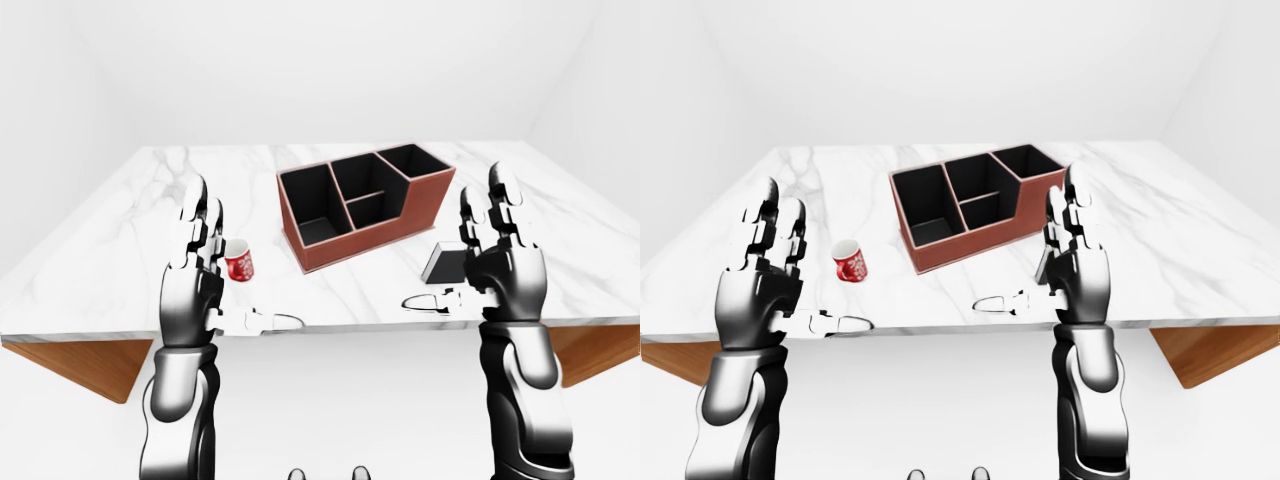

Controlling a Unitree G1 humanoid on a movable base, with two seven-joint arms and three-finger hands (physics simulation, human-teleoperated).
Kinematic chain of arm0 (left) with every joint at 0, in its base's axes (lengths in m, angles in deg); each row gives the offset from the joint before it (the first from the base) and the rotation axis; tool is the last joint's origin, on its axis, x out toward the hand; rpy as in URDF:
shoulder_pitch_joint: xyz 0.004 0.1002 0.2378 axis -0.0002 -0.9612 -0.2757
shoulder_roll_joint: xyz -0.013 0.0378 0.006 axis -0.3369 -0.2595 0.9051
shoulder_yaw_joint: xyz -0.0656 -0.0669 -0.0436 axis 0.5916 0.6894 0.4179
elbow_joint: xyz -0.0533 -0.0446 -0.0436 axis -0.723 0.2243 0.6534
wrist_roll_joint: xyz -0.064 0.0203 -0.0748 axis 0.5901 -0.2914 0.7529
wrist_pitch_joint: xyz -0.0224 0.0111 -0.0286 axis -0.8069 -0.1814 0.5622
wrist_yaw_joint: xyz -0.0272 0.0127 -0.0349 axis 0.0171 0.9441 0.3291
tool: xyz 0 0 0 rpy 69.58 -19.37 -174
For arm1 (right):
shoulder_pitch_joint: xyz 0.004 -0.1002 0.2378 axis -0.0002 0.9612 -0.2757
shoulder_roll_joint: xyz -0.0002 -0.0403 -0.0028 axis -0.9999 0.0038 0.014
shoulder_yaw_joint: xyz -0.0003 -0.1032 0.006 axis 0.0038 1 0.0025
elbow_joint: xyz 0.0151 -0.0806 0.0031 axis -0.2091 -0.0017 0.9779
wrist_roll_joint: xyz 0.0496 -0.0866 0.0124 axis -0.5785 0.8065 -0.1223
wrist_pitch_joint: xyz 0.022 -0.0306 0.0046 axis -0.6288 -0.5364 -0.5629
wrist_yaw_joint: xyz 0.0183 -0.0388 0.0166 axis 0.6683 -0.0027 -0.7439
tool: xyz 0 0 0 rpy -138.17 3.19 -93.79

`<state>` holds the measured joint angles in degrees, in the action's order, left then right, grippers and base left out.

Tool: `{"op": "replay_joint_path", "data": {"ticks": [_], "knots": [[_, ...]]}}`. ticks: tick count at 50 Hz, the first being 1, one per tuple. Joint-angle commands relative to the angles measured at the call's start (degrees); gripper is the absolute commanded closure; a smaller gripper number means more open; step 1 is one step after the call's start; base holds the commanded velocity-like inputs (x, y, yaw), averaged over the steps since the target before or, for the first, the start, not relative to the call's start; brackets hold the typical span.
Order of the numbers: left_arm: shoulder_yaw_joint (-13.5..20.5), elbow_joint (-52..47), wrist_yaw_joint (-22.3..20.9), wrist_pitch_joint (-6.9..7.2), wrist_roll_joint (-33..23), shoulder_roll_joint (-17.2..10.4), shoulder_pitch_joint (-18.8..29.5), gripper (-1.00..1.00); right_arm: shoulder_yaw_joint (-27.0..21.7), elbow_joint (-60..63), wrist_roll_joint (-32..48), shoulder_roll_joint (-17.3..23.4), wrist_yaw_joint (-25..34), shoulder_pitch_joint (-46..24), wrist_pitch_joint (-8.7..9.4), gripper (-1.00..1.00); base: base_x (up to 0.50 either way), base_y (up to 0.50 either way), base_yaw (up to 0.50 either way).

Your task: Pick up the book and place it in the back compartment of the caddy.

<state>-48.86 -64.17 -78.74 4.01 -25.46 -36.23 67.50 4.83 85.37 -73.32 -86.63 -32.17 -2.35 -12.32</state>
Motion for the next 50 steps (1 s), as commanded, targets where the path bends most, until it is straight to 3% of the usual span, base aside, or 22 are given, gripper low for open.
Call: {"op": "replay_joint_path", "data": {"ticks": [1, 33, 50], "knots": [[-0.05, -0.31, -0.08, 0.00, -0.19, 0.01, -0.06, -1.00, -0.17, 0.74, -0.24, 0.08, 0.17, 0.07, 0.00, -1.00, 0.50, 0.00, 0.00], [0.04, -0.93, -0.28, 0.00, -0.31, -0.02, -0.09, -1.00, -0.57, 5.09, 0.15, 0.74, 0.44, -0.28, 0.00, -1.00, 0.50, 0.00, 0.00], [0.27, -1.37, -0.41, 0.00, -0.37, -0.08, -0.17, -1.00, -0.92, 8.28, 1.37, 0.73, 1.12, -0.75, 0.00, -1.00, 0.02, 0.00, 0.00]]}}
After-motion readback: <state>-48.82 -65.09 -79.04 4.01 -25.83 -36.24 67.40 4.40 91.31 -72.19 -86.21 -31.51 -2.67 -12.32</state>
